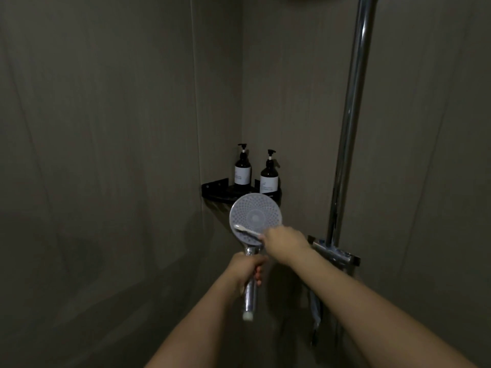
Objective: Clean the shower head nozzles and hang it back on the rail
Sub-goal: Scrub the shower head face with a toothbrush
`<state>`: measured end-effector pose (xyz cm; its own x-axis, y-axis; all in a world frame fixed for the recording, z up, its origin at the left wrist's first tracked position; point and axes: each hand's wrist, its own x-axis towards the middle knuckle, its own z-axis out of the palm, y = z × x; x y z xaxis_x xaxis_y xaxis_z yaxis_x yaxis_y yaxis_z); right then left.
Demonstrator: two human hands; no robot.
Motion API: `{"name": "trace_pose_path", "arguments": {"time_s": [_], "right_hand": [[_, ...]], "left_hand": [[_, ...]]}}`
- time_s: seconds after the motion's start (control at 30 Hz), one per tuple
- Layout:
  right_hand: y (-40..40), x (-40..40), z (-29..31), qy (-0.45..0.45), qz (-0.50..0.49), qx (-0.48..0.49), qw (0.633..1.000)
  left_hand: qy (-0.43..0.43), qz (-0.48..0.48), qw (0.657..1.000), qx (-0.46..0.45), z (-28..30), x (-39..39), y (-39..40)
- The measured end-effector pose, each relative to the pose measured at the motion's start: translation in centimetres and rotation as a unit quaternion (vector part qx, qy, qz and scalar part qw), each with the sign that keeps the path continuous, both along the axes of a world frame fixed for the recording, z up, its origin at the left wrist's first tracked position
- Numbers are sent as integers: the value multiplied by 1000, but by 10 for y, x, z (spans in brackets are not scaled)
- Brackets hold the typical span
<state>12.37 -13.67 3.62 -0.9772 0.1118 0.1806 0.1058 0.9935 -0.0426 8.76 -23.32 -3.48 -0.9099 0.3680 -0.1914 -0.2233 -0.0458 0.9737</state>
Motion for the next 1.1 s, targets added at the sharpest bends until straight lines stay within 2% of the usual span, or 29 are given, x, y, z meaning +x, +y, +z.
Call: {"name": "trace_pose_path", "arguments": {"time_s": [0.13,0.2,0.27,0.3,0.4,0.43,0.57,0.7,0.77,0.87,0.93,1.03,1.1], "right_hand": [[24,8,2,31,-91,16,995],[12,11,3,58,-57,43,996],[-5,13,-4,55,4,54,997],[-3,14,-7,49,4,44,998],[17,20,-5,54,-108,-13,993],[19,21,-4,65,-117,-7,991],[-14,20,-6,72,-1,42,997],[0,19,-9,2,-49,28,998],[10,21,-4,-3,-71,47,996],[-7,20,2,52,-16,67,996],[-21,19,-4,38,24,55,997],[7,21,-10,11,-59,-19,998],[30,27,-9,15,-109,-9,994]], "left_hand": [[-3,7,1000,2,2,1,-6],[-3,10,1000,1,1,3,-7],[-1,8,1000,10,2,4,-5],[0,5,1000,14,5,5,-4],[0,1,1000,14,7,7,-9],[0,2,1000,8,6,8,-11],[2,3,1000,7,2,10,-9],[-20,19,999,32,2,8,-16],[-27,29,999,23,-4,5,-22],[-26,27,999,19,-7,5,-19],[-20,20,999,19,-3,6,-14],[-9,18,1000,16,3,3,-21],[-16,26,999,12,0,-2,-31]]}}
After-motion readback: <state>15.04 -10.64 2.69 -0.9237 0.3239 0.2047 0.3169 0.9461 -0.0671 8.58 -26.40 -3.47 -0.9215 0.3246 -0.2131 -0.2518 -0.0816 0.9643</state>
